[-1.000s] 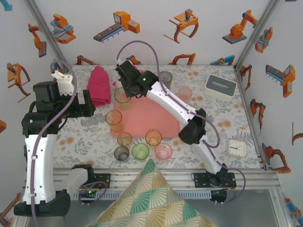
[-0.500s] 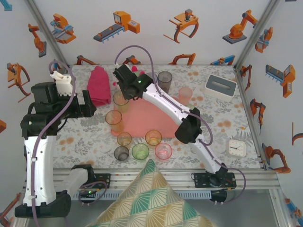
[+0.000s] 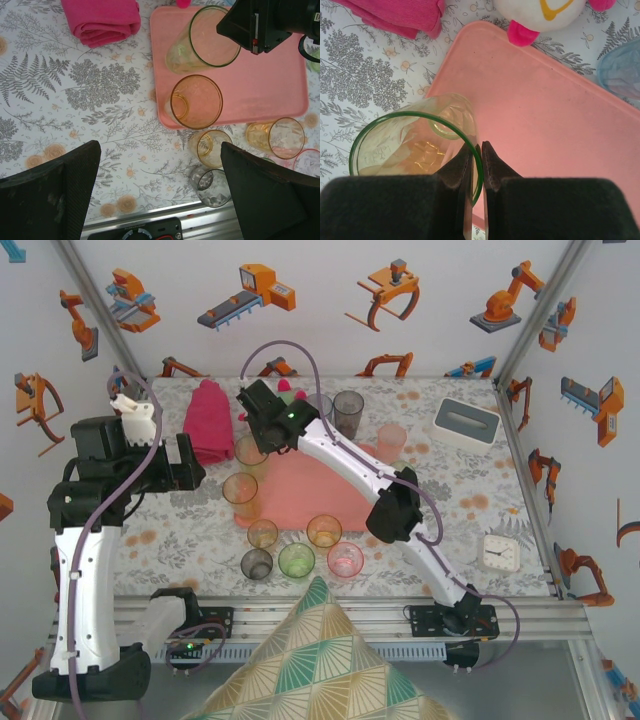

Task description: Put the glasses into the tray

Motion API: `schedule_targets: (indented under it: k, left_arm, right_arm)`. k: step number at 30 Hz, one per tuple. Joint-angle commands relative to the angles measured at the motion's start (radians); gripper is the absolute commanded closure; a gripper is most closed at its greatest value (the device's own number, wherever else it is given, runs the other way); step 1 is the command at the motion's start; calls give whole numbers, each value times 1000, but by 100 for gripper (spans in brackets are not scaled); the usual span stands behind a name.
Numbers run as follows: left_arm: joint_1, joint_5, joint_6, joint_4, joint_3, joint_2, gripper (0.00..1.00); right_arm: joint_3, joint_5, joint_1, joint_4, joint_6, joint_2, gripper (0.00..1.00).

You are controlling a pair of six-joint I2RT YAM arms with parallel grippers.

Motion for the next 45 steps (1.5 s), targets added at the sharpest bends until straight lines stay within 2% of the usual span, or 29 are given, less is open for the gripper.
schedule_targets:
  k: [1, 35, 39, 45]
  left_arm:
    - [5, 23, -19, 15, -3, -13, 3]
    - [13, 37, -27, 20, -2, -5, 3]
    - [14, 39, -28, 22, -5, -4, 3]
    - [15, 43, -32, 23, -3, -2, 3]
  right_arm:
    - [17, -18, -1, 28, 28, 16, 91]
    - [19, -38, -1, 12, 29, 68, 86]
    - [23, -46, -1, 13, 28, 72, 82]
    - [28, -73, -1, 34, 21, 71, 72]
